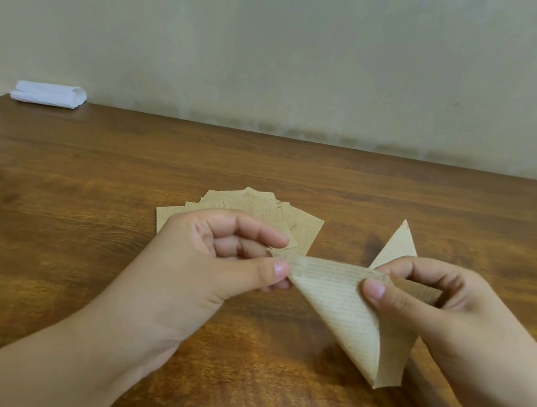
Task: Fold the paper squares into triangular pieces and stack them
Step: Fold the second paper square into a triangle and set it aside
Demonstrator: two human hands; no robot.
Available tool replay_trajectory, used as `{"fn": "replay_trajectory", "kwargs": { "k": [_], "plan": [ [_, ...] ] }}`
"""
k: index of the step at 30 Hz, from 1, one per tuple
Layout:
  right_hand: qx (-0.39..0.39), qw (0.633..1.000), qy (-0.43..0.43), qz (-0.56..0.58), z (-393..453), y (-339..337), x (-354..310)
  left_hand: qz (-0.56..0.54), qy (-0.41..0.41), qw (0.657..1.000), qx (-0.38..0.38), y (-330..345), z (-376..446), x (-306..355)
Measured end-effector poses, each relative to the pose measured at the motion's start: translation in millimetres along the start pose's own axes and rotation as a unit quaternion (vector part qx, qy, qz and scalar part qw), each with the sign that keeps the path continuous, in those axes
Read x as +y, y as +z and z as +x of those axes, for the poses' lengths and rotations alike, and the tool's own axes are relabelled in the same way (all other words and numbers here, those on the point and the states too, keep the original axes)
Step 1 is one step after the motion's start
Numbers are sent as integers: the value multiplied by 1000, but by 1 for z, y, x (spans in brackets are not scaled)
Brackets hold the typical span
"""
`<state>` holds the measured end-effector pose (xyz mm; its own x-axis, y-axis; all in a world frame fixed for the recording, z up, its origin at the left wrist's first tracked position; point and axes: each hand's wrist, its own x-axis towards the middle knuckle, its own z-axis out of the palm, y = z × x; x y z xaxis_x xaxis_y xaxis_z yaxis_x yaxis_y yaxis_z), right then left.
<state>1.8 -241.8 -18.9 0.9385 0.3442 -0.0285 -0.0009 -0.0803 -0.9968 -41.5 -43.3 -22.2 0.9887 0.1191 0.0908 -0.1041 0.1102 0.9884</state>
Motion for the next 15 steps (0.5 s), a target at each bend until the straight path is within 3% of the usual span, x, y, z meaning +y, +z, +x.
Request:
{"fn": "replay_trajectory", "kwargs": {
  "k": [15],
  "plan": [
    [5,998,-20,-56,1,-1,0,-52,-132,990,-4,-3,3,-2]
  ]
}}
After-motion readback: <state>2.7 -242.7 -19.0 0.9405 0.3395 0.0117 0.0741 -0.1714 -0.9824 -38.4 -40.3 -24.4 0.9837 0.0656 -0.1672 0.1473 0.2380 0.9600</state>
